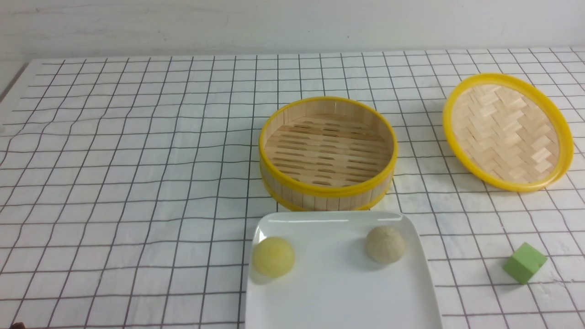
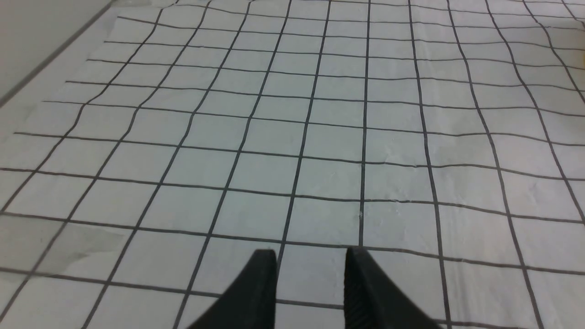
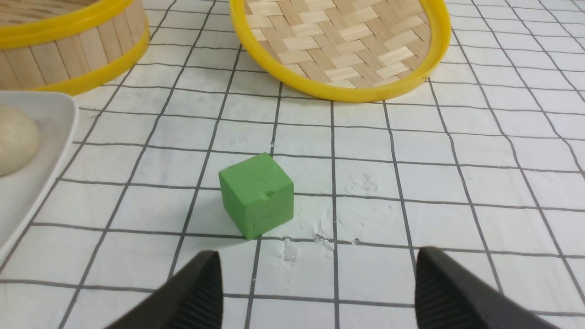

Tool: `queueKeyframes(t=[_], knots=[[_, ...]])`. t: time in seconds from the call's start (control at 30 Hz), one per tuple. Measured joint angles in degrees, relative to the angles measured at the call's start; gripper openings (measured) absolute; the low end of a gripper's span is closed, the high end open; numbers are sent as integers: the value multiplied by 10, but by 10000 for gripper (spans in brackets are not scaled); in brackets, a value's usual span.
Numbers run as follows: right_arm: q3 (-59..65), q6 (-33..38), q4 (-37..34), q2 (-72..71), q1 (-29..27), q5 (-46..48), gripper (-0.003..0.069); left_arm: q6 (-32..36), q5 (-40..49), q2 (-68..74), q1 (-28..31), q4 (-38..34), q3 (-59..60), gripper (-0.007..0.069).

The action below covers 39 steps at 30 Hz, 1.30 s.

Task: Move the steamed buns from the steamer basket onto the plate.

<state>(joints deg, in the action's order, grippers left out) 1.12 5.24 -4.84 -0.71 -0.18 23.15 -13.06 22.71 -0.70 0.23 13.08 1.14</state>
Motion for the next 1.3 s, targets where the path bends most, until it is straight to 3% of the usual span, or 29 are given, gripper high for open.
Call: queueKeyframes(t=[1.3], knots=[[0, 0, 0, 0, 0, 0, 547, 0, 0, 0, 0, 29, 1, 240]])
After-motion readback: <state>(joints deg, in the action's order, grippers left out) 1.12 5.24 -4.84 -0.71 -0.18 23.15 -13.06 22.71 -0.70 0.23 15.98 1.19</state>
